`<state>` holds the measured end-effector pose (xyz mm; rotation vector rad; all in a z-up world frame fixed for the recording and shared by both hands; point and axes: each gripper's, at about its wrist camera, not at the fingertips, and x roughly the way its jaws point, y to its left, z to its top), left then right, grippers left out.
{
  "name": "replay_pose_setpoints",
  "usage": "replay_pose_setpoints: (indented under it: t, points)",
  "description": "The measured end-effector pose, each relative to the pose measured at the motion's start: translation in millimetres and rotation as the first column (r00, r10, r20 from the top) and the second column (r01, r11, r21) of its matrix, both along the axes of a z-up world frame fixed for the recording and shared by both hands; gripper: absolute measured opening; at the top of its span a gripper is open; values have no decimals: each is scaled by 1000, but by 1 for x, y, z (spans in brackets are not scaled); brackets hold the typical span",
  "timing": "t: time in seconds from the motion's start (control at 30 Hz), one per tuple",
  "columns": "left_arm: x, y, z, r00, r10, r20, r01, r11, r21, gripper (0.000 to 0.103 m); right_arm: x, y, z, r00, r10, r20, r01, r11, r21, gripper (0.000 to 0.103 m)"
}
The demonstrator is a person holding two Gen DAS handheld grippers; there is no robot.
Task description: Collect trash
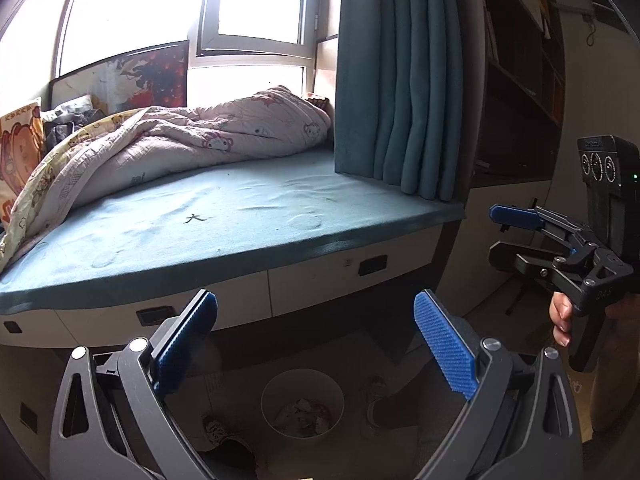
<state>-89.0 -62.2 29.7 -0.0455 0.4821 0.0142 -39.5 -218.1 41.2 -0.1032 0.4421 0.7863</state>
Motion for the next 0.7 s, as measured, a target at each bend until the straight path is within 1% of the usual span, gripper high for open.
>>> replay_pose_setpoints:
  t: [0.13,0.3,0.43,0.57,0.7]
  points:
    - [-2,-4,0,1000,-17,7,17,1000,9,97,-2,0,0,1000,-3,7,3,1000,-8,98]
    - [-1,1,-2,1000,-10,7,11,1000,-15,97,-1,1,-1,1000,-13,0,13,1000,-11,98]
    - [-2,4,-5,1000,-12,11,12,1000,-19,97,0,3,-4,1000,-16,-10,16,1000,-18,98]
    - [-3,11,-5,1000,21,21,-20,999,-32,97,-2,4,-3,1000,-12,-7,12,1000,-20,98]
    - [-2,13,-2,1000,23,19,-23,999,-24,97,0,4,-1,1000,-11,-5,11,1000,-20,98]
